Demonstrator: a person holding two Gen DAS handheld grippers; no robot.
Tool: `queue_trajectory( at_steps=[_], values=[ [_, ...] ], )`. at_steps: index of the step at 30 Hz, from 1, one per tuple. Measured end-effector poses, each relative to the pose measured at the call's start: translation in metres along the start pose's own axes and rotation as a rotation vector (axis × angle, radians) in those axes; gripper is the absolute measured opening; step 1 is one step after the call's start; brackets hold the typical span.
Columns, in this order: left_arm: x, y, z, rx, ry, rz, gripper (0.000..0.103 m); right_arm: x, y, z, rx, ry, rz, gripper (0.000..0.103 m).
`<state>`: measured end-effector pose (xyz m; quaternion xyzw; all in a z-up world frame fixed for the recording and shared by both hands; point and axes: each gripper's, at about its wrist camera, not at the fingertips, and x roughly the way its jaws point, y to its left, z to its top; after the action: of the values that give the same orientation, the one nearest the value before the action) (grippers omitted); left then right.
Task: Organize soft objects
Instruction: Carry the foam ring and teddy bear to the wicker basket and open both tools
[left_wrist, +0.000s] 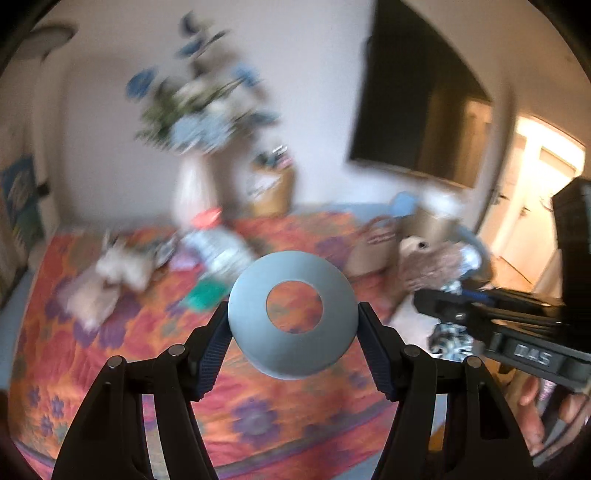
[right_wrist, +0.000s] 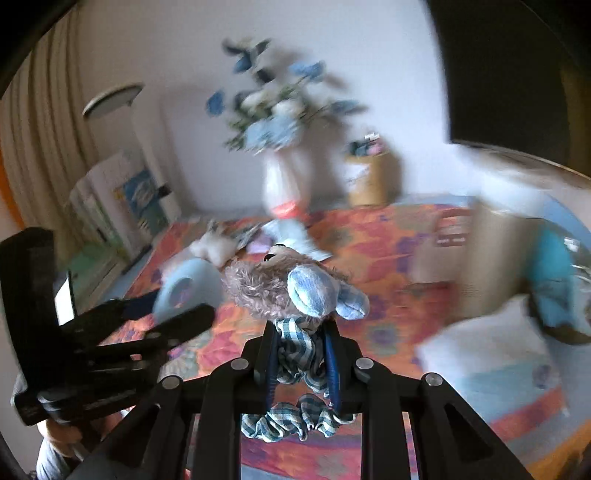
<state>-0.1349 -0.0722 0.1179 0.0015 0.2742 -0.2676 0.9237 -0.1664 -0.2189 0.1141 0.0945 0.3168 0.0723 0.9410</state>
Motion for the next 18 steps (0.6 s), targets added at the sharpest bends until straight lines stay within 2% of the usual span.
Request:
queue_trajectory(
  at_steps=[3,6,10,14,18],
  values=[
    [0.001,-0.034,0.009,0.049,0.006,-0.051,0.064,-0.025,-0.033,0.000,0.078,-0.006,-0.031,0.021],
    [0.013,-0.071,0.007,0.103,0.047,-0.089,0.064,-0.050,-0.076,-0.007,0.187,-0.003,-0.065,0.021],
    [0.043,-0.121,-0.004,0.143,0.142,-0.206,0.064,-0.089,-0.135,-0.022,0.335,-0.051,-0.147,0.021],
    [0.055,-0.169,-0.005,0.202,0.186,-0.317,0.064,-0.127,-0.187,-0.035,0.436,-0.105,-0.258,0.021],
    [0.065,-0.212,0.008,0.256,0.206,-0.391,0.064,-0.164,-0.228,-0.048,0.539,-0.180,-0.310,0.021]
  ],
)
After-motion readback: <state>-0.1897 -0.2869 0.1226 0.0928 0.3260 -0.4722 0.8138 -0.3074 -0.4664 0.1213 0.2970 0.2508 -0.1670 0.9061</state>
